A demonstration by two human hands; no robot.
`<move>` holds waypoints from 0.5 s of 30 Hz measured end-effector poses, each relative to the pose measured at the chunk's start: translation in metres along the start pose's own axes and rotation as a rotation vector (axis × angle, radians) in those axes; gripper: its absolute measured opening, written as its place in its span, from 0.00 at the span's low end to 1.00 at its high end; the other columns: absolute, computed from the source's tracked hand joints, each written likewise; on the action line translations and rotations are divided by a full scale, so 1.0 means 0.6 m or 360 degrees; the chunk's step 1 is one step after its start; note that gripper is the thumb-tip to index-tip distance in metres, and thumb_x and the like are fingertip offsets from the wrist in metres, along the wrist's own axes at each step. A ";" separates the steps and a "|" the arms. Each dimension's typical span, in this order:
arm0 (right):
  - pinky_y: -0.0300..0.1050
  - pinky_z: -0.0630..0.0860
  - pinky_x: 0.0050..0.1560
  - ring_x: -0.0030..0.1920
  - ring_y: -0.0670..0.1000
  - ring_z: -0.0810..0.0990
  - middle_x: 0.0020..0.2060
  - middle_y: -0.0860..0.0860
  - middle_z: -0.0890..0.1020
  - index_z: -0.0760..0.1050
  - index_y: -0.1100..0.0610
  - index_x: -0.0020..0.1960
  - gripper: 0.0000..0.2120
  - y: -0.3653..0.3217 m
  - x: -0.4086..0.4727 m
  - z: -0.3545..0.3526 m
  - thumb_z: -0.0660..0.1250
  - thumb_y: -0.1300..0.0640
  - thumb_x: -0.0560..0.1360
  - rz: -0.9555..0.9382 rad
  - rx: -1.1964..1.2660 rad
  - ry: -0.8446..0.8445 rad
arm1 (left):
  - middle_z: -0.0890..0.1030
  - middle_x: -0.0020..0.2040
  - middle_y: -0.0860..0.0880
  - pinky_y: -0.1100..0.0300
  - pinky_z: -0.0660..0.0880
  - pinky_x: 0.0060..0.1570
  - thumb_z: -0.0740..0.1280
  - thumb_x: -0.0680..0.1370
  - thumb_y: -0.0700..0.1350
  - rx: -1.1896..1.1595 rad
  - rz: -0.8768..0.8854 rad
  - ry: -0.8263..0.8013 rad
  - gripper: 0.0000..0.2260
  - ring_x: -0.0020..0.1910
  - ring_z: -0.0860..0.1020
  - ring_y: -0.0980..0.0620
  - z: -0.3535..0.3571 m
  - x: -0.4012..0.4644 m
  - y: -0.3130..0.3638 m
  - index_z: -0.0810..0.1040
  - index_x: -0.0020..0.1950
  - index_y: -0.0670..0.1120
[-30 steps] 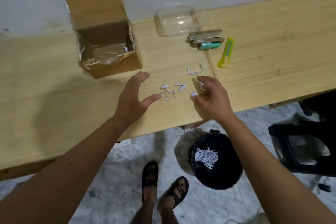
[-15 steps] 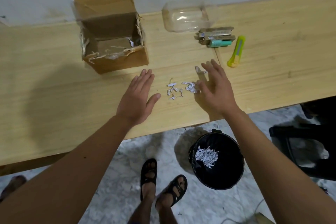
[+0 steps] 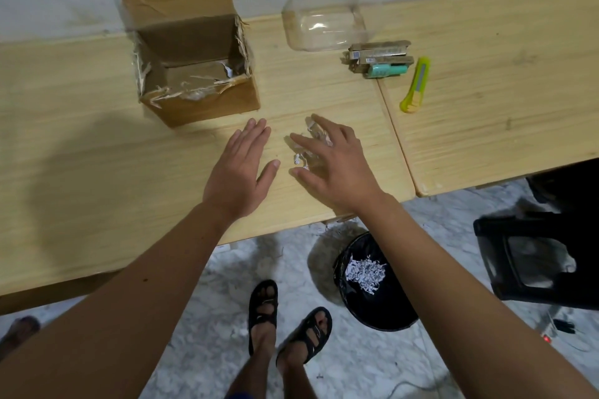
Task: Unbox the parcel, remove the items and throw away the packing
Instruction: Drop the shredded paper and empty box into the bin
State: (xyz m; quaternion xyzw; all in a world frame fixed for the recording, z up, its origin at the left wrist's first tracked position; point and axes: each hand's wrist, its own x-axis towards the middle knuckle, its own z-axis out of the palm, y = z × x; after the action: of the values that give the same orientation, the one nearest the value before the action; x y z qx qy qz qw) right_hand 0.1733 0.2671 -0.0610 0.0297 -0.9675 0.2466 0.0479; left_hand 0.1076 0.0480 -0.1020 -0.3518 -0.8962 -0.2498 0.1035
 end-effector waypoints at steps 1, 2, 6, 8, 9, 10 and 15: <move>0.54 0.68 0.68 0.70 0.58 0.67 0.75 0.52 0.70 0.76 0.44 0.71 0.23 0.001 0.001 0.001 0.69 0.40 0.77 -0.0048 -0.0038 0.0004 | 0.69 0.78 0.38 0.42 0.62 0.78 0.65 0.85 0.47 0.0001 0.0006 0.0008 0.25 0.81 0.64 0.42 0.000 -0.001 0.000 0.68 0.77 0.34; 0.53 0.70 0.67 0.69 0.58 0.68 0.72 0.52 0.74 0.78 0.45 0.69 0.20 0.004 0.001 0.002 0.69 0.43 0.78 -0.0086 -0.0042 0.0016 | 0.69 0.78 0.38 0.42 0.63 0.78 0.65 0.85 0.47 0.0004 0.0009 0.0009 0.25 0.81 0.64 0.42 0.000 -0.001 -0.001 0.68 0.77 0.34; 0.44 0.72 0.63 0.63 0.54 0.72 0.61 0.51 0.79 0.83 0.53 0.60 0.11 0.018 -0.010 0.001 0.70 0.54 0.79 -0.0049 0.0067 0.0110 | 0.69 0.78 0.38 0.42 0.62 0.78 0.65 0.85 0.47 0.0004 0.0002 0.0002 0.25 0.81 0.64 0.42 -0.002 -0.001 0.000 0.68 0.77 0.34; 0.45 0.73 0.59 0.60 0.54 0.73 0.57 0.51 0.80 0.83 0.55 0.59 0.10 0.024 -0.016 0.001 0.71 0.56 0.79 -0.0029 0.0061 0.0147 | 0.69 0.78 0.38 0.42 0.62 0.78 0.65 0.85 0.47 -0.0005 -0.0008 -0.0002 0.25 0.81 0.63 0.42 -0.002 -0.001 0.000 0.68 0.77 0.34; 0.45 0.74 0.58 0.59 0.54 0.74 0.57 0.51 0.80 0.83 0.56 0.59 0.10 0.026 -0.017 0.001 0.71 0.57 0.79 -0.0034 0.0063 0.0160 | 0.69 0.78 0.38 0.41 0.62 0.78 0.65 0.85 0.47 -0.0006 -0.0008 0.0002 0.25 0.81 0.63 0.42 -0.002 0.000 0.000 0.68 0.77 0.34; 0.45 0.74 0.57 0.58 0.55 0.74 0.57 0.52 0.80 0.83 0.56 0.59 0.10 0.026 -0.019 -0.001 0.72 0.58 0.78 -0.0032 0.0082 0.0173 | 0.69 0.78 0.38 0.41 0.62 0.78 0.65 0.85 0.47 -0.0004 -0.0006 0.0007 0.25 0.81 0.64 0.42 -0.002 -0.001 0.001 0.68 0.77 0.34; 0.45 0.72 0.63 0.65 0.52 0.72 0.65 0.49 0.76 0.79 0.53 0.65 0.18 0.026 -0.019 -0.020 0.73 0.50 0.76 0.0121 0.0329 0.0234 | 0.69 0.78 0.38 0.41 0.63 0.78 0.65 0.85 0.47 0.0002 -0.0008 0.0012 0.25 0.81 0.64 0.41 0.000 -0.003 0.002 0.68 0.77 0.34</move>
State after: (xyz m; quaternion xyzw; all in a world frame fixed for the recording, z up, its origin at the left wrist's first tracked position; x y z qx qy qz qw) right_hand 0.1843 0.2868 -0.0593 -0.0202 -0.9312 0.3482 0.1059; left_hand 0.1098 0.0478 -0.1019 -0.3484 -0.8968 -0.2508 0.1066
